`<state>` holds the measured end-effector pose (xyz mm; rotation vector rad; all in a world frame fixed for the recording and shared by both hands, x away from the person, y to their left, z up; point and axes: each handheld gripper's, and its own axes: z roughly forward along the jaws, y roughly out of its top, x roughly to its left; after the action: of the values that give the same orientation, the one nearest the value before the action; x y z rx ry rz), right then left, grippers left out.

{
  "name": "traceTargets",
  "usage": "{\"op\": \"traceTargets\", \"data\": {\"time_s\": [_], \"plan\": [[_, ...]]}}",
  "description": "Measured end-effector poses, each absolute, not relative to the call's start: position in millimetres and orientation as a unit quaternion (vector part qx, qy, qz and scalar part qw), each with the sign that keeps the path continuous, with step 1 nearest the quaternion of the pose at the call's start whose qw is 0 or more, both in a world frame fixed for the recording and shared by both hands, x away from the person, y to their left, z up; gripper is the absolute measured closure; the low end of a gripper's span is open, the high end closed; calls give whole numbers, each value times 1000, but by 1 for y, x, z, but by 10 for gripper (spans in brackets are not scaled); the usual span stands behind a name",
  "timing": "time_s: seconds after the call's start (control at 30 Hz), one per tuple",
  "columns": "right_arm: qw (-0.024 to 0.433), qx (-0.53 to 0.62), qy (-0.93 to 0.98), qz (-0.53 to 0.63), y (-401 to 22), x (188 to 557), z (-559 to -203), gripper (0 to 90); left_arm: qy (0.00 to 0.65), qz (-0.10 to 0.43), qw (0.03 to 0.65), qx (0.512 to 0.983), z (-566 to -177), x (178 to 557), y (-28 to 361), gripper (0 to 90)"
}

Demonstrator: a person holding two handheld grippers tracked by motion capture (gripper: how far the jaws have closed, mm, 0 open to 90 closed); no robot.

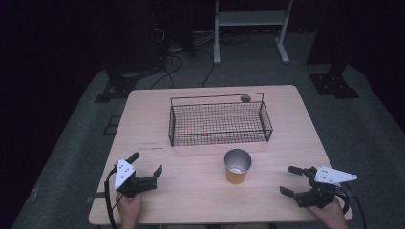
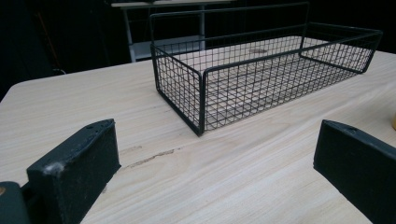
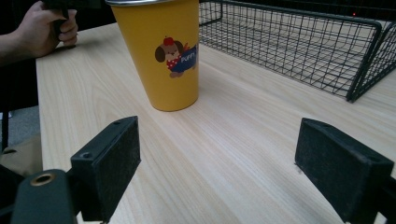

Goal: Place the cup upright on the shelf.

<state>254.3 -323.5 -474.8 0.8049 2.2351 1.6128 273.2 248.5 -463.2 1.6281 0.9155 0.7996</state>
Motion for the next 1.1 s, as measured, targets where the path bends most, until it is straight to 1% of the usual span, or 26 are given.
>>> {"op": "traceTargets", "data": {"time_s": [0.4,0.67,1.1], "plan": [[127,262,782,551,-305,256,-467,132,378,332,529,683,-463,272,248,0],[115,257,781,558,-294,265,-461,132,379,333,529,682,-463,272,248,0],[110,248,784,559,-272,276,-453,130,380,334,529,681,-463,272,248,0]]}}
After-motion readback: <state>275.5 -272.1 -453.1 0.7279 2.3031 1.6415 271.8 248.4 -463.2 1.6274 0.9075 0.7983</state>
